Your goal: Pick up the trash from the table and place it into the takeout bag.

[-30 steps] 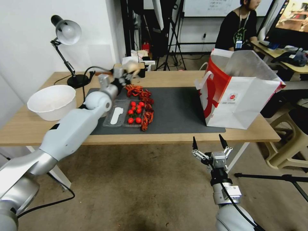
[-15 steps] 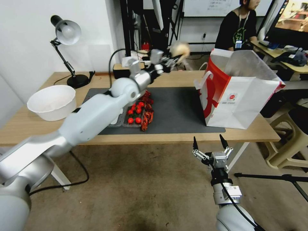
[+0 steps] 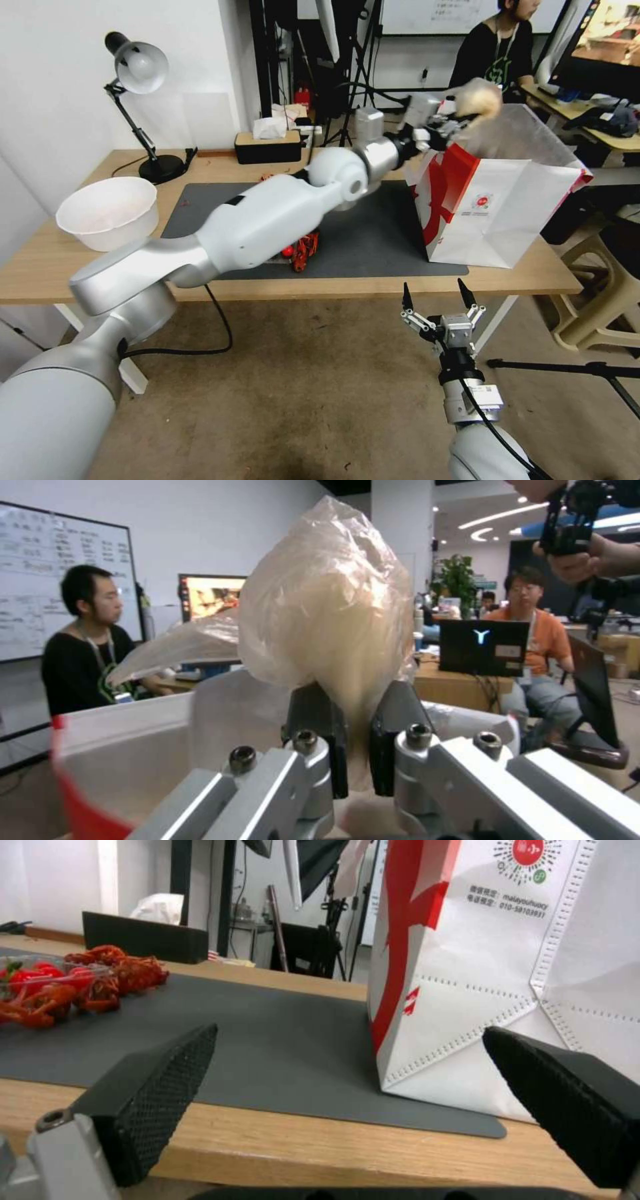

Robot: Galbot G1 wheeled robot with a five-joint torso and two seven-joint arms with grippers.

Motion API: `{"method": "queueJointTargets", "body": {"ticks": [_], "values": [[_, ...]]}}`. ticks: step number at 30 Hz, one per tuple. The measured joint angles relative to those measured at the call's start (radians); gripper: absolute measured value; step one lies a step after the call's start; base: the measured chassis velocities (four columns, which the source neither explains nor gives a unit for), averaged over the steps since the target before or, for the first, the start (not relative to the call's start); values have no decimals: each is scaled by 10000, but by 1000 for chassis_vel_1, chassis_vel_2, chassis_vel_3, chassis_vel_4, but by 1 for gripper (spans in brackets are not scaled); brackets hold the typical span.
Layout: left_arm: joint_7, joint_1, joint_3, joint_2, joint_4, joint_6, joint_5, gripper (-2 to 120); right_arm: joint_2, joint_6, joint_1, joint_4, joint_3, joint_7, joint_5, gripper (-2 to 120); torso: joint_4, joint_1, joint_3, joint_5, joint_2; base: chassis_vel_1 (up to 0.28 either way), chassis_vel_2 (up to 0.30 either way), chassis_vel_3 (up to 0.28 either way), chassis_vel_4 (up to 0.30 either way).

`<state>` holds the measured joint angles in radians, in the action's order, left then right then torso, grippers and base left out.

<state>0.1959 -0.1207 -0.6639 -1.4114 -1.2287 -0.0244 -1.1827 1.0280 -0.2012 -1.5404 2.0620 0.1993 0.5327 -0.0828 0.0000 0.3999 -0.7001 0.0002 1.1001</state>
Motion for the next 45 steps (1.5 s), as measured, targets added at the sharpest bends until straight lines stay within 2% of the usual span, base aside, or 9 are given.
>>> {"method": "queueJointTargets", "body": {"ticks": [3, 7, 14, 17, 27, 30, 37, 39, 45], "values": [[3, -6, -15, -61, 41, 0, 0, 5, 1, 0, 1, -1, 0, 0, 0, 100, -1, 1, 0, 0, 0, 0, 0, 0, 0], [18, -69, -226, -608, 435, -8, 2, 5, 22, -8, 11, -16, 0, 4, -5, 100, -1, 0, 0, 0, 0, 0, 0, 0, 0], [119, -131, -539, -733, 752, -29, 29, 7, 25, -22, -27, 3, 17, 13, -9, 100, 0, 1, 1, -3, 0, 0, 0, 0, 0], [103, -125, -576, -788, 813, -31, 75, 23, 35, -26, -24, 16, 33, 18, -14, 100, -1, 0, 2, -3, 0, 0, 0, 0, 0], [62, -142, -501, -704, 804, -18, 123, 54, 37, -27, -44, 39, 40, 21, -15, 100, 0, 0, 2, -3, 0, 0, 0, 0, 0], [59, -187, -512, -679, 816, 0, 123, 70, 46, -27, -50, 43, 40, 21, -15, 100, 0, 0, 2, -2, 0, 0, 0, 0, 0], [60, -244, -547, -668, 844, 13, 123, 87, 50, -27, -53, 60, 40, 21, -14, 100, -1, 1, 2, -2, -1, 0, 0, 0, 0], [49, -249, -457, -668, 833, 13, 144, 97, 49, -28, -54, 80, 42, 21, -12, 100, 0, 1, 1, -2, -2, 0, 0, 0, 0], [-180, -179, 107, -622, 668, -24, 226, 100, 61, -28, -64, 85, 44, 21, -7, 100, -2, 1, 1, -2, -3, 0, 0, 0, 0]]}}
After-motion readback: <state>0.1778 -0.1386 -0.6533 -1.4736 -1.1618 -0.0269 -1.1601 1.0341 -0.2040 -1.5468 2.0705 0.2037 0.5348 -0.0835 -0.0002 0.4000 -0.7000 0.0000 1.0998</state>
